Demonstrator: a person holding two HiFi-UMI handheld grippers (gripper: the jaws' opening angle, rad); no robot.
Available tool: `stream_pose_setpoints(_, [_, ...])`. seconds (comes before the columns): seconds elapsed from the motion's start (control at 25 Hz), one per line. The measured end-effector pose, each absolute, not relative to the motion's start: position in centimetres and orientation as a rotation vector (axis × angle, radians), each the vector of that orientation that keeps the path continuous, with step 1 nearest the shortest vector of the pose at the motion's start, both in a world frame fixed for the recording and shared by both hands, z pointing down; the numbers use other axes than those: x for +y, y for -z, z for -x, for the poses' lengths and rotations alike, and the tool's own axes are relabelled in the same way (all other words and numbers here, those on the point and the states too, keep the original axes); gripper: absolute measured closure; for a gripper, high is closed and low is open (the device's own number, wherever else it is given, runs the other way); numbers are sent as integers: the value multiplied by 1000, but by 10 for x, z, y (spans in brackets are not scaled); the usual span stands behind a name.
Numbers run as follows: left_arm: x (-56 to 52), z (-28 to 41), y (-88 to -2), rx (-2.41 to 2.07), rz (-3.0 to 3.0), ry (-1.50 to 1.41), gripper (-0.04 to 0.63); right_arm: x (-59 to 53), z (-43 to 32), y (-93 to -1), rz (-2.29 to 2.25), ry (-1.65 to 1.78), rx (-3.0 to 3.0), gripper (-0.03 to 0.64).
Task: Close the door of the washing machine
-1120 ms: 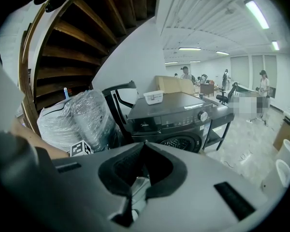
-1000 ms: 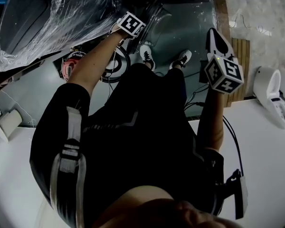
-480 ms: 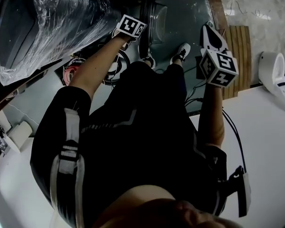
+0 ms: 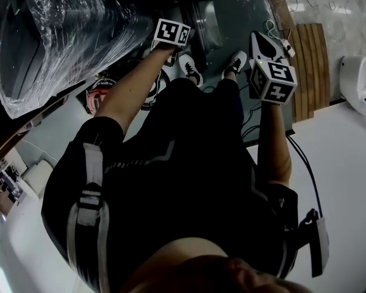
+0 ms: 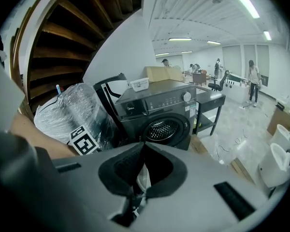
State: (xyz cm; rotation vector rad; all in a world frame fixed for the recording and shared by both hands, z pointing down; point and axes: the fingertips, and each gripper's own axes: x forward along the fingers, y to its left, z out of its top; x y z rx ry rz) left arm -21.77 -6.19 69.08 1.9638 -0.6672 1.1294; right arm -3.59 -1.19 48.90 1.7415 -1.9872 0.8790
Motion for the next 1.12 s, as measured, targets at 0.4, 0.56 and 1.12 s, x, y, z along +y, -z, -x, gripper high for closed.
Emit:
stream_pose_setpoints(0.4, [-61,172,-687,-656,-1971,-1132,417,11,12,-545,-1703,-1003,-1924,612])
stream_pose_setpoints(0.56, [-61,156,-685,-641,-1991,-1150,417,19,6,-569,-1668,-1056,-1918,612])
stream_pose_setpoints(1.12, [-73,115,-675,-604,-2111,-1266,411,25,1,-651,-1454,-1096,-1949,530])
